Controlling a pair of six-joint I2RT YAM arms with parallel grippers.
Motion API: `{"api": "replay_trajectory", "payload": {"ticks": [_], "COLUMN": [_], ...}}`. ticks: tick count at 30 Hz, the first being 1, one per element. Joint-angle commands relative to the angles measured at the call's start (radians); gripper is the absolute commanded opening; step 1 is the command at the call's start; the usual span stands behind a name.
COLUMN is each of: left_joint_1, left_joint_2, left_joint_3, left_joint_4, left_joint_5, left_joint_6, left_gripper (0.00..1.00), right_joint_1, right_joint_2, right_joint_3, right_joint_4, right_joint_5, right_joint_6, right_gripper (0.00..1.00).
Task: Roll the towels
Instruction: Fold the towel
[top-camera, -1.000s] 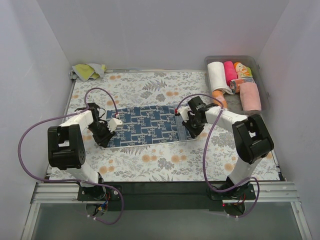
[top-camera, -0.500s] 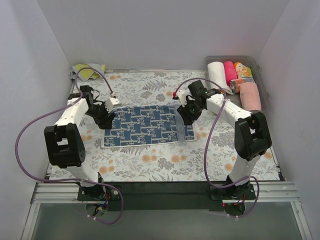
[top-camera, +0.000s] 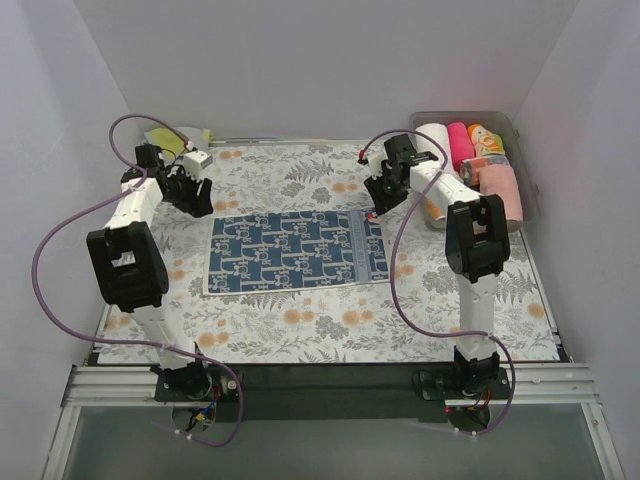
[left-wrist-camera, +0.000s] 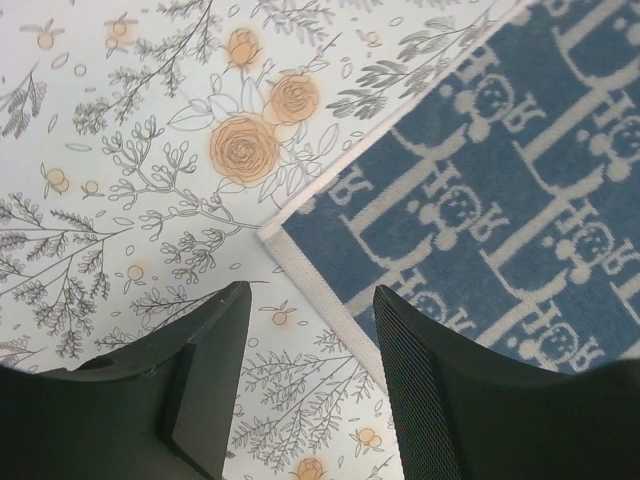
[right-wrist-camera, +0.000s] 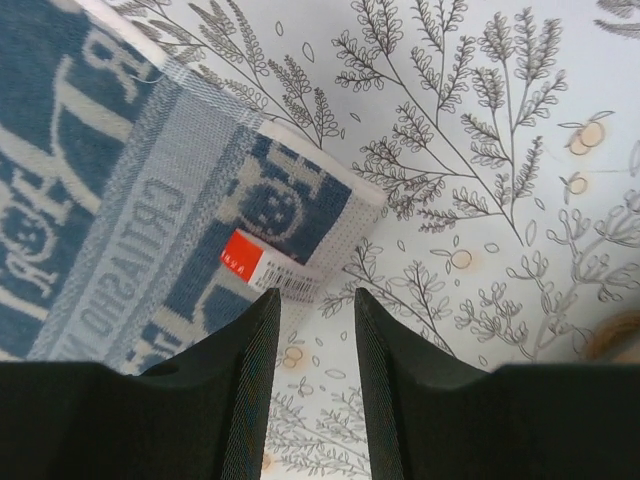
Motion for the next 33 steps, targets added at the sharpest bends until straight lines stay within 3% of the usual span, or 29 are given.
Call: {"api": "replay_trajectory", "payload": {"ticks": [1, 19, 27, 33], "left_joint_1": [0.018, 0.022, 0.020, 0.022], "left_joint_2": [0.027, 0.099, 0.121, 0.119], "left_joint_3": [0.054, 0.077, 0.100, 0.119], "left_joint_4": [0.040, 0.051, 0.040, 0.029], "left_joint_5": [-0.011, -0.043, -0.045, -0.039], "left_joint_6": [-0.075, -0.066, -0.062, -0.062], "left_gripper": [0.49, 0.49, 0.49, 0.49], "right_joint_1": [-0.005, -0.025, -0.046, -0.094], "right_joint_2": [0.033, 0.150, 0.165, 0.089], "right_joint_3": [0.088, 0.142, 0.148, 0.134], "right_joint_4": [0.004, 0.025, 0.016, 0.027], "right_joint_5": [0.026, 0.003, -0.089, -0.183], "right_joint_6": [0.011, 0.047, 0.086, 0.110], "right_gripper": [0.36, 0.34, 0.36, 0.36]}}
